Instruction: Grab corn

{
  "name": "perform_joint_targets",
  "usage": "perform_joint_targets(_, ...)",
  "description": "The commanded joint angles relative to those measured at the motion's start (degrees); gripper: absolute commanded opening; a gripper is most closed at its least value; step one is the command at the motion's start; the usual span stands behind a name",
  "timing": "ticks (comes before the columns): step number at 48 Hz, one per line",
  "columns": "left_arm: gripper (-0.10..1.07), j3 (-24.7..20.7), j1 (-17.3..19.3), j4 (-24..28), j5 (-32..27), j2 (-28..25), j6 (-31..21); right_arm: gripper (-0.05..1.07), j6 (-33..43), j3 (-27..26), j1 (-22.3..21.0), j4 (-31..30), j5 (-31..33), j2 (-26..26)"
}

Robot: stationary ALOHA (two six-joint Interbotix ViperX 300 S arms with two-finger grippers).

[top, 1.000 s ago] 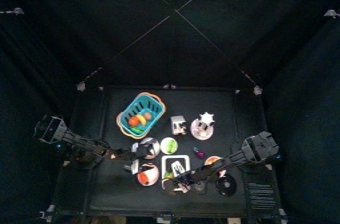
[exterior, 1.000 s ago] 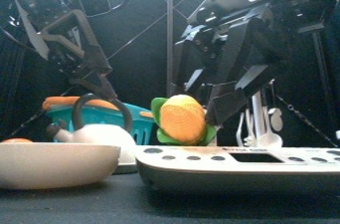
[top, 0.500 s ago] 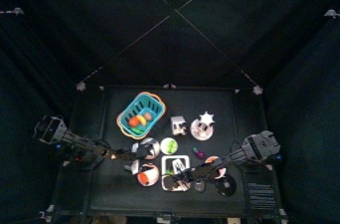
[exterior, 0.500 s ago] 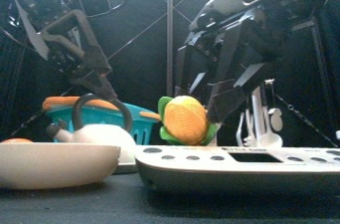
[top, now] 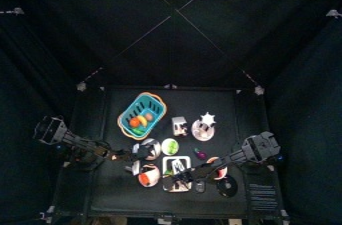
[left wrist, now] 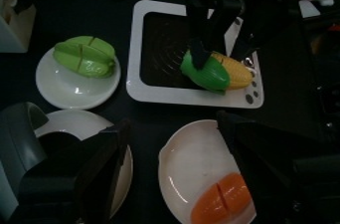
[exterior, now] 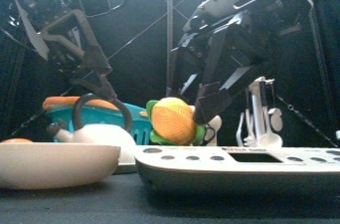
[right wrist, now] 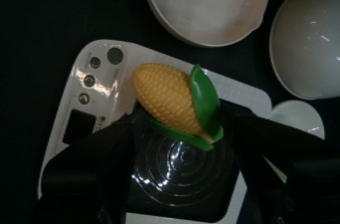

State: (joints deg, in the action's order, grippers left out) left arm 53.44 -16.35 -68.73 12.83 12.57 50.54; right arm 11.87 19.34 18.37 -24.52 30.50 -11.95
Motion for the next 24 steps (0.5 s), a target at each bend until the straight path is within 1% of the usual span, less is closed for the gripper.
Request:
perform_joint_targets(1, 1.01, -0.62, -0.09, 0.09, 0.35, 0.18, 0.0, 0.9, 0.18, -0.53, -0.44, 0.09, -0.09, 0.79)
perform_joint_targets(4, 1.01, -0.62, -0.09, 0.09, 0.35, 0.26, 0.0, 0.87, 0.26, -0.44, -0.44, 0.0, -0.09, 0.79)
perform_joint_targets(11, 1.01, -0.62, -0.09, 0.0, 0.35, 0.26, 0.0, 0.7, 0.62, -0.35, -0.53, -0.26, 0.26, 1.14)
perform_joint_targets(15, 1.01, -0.7, -0.09, 0.09, 0.35, 0.18, 0.0, 0.63, 0.7, -0.26, -1.05, 0.26, 0.35, 1.41)
perform_joint_targets(24, 1.01, -0.62, -0.09, 0.0, 0.35, 0.26, 0.0, 0.63, 0.7, 0.09, -1.41, 0.62, 1.32, 2.46)
